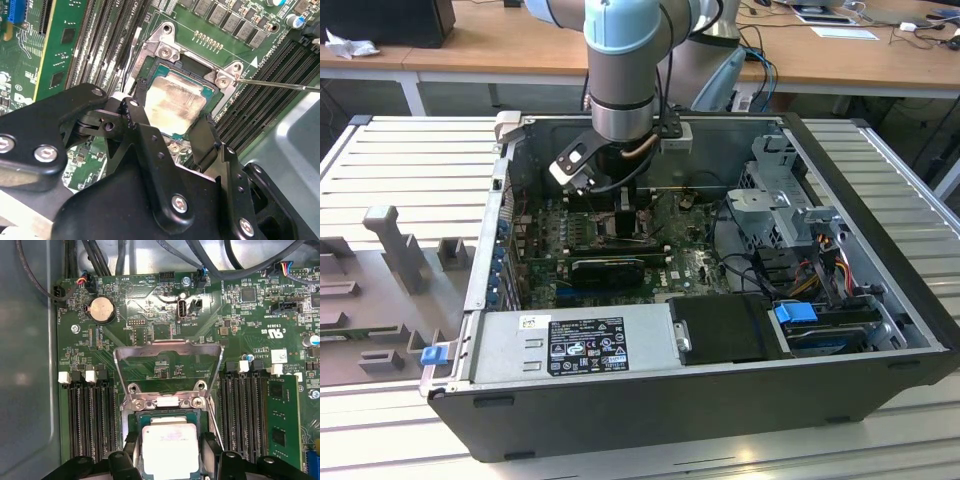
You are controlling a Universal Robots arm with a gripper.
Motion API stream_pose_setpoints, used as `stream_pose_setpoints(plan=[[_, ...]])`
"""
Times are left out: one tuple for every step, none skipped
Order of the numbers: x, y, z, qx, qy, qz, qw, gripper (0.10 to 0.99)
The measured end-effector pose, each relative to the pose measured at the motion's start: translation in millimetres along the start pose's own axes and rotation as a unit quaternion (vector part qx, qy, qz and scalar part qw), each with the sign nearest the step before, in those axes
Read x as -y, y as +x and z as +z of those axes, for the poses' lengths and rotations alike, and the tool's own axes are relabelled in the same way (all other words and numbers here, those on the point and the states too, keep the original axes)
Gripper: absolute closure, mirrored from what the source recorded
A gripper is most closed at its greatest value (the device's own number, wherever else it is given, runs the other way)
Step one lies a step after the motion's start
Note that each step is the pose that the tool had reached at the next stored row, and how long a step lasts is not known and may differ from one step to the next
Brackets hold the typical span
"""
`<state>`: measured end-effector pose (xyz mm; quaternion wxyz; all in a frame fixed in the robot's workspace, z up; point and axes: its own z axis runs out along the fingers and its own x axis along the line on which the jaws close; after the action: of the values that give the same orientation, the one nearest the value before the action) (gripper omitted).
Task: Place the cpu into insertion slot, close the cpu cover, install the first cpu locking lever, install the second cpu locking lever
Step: 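Place the cpu into insertion slot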
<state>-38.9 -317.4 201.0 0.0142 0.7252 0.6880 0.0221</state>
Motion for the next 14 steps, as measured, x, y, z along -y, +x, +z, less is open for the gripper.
stream_pose_setpoints(plan=[[0.0, 0.0, -0.4, -0.0003, 0.0002, 0.0, 1.0, 0.478], [-0.1, 0.1, -1.4, -0.0005, 0.0006, 0.0, 1.0, 0.478], [-0.1, 0.1, -2.4, -0.0005, 0.0012, 0.0, 1.0, 0.478], [-0.2, 0.1, -3.4, -0.0004, 0.0018, 0.0, 1.0, 0.478], [-0.4, 0.1, -5.4, -0.0004, 0.0032, 0.0, 1.0, 0.478], [-0.5, 0.1, -6.2, -0.0004, 0.0041, 0.0, 1.0, 0.478], [-0.5, 0.1, -6.9, -0.0003, 0.005, 0.0, 1.0, 0.494], [-0.7, 0.2, -7.4, -0.0003, 0.006, 0.001, 1.0, 0.494], [-0.7, 0.2, -7.6, -0.0003, 0.0065, 0.001, 1.0, 0.561], [-0.8, 0.2, -8.2, -0.0002, 0.0073, 0.001, 1.0, 0.624], [-0.8, 0.1, -8.8, 0.0, 0.0078, 0.001, 1.0, 0.682], [-0.9, 0.2, -9.9, -0.0001, 0.0086, 0.001, 1.0, 0.745], [-1.0, 0.2, -11.2, 0.0, 0.0095, 0.001, 1.0, 0.804], [-1.0, 0.2, -11.8, 0.0, 0.0099, 0.001, 1.0, 0.863]])
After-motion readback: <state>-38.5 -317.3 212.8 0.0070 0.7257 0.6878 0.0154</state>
